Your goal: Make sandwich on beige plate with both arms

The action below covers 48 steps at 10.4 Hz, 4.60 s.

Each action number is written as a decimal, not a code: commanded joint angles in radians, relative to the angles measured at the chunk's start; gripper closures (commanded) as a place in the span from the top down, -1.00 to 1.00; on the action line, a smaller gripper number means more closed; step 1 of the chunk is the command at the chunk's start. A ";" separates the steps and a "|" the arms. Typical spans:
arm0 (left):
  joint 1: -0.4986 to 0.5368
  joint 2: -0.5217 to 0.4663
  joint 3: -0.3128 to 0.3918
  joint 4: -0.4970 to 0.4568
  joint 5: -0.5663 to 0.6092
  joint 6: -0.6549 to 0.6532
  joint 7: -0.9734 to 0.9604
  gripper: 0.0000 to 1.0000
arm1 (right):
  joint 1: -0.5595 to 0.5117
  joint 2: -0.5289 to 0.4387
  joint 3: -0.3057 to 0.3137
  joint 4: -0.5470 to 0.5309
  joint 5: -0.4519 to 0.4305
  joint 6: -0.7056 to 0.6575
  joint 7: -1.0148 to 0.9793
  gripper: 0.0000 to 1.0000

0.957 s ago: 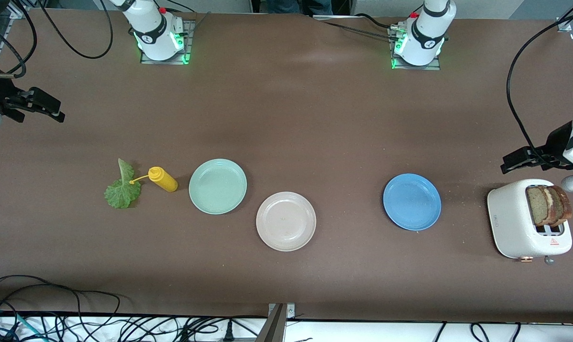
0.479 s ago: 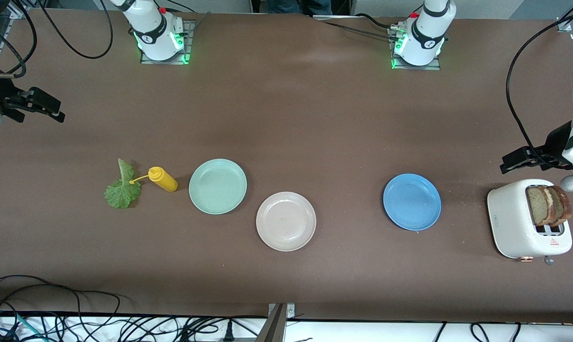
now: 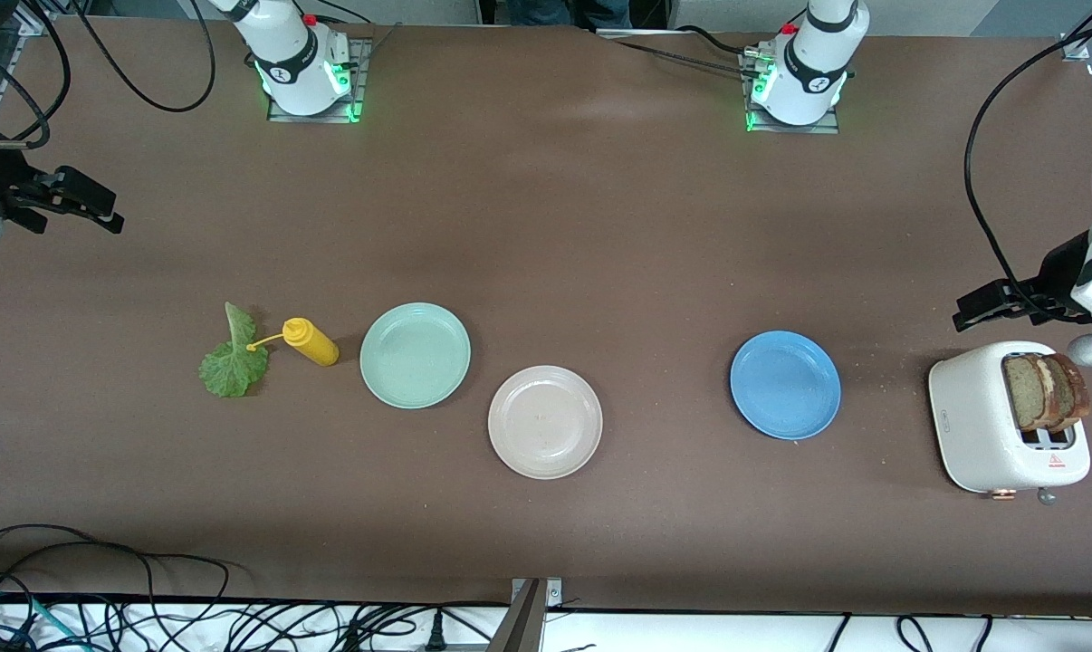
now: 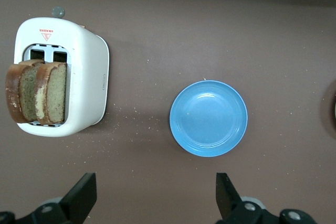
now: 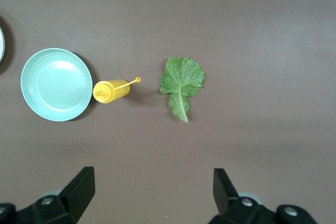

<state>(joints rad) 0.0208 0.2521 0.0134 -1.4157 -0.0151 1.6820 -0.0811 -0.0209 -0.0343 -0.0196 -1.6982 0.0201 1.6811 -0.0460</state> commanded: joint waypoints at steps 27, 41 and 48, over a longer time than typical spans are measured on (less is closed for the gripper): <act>-0.012 0.003 -0.003 0.003 0.029 -0.005 -0.009 1.00 | 0.001 0.004 0.003 0.023 0.001 -0.020 0.000 1.00; 0.194 0.220 0.014 0.052 0.075 0.112 0.170 1.00 | -0.001 0.005 0.000 0.023 0.003 -0.018 -0.009 1.00; 0.232 0.328 0.014 0.052 0.087 0.220 0.214 0.73 | 0.001 0.005 0.000 0.023 0.003 -0.017 -0.011 1.00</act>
<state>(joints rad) 0.2371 0.5640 0.0357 -1.4008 0.0445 1.9114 0.1000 -0.0206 -0.0344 -0.0184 -1.6967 0.0204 1.6802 -0.0460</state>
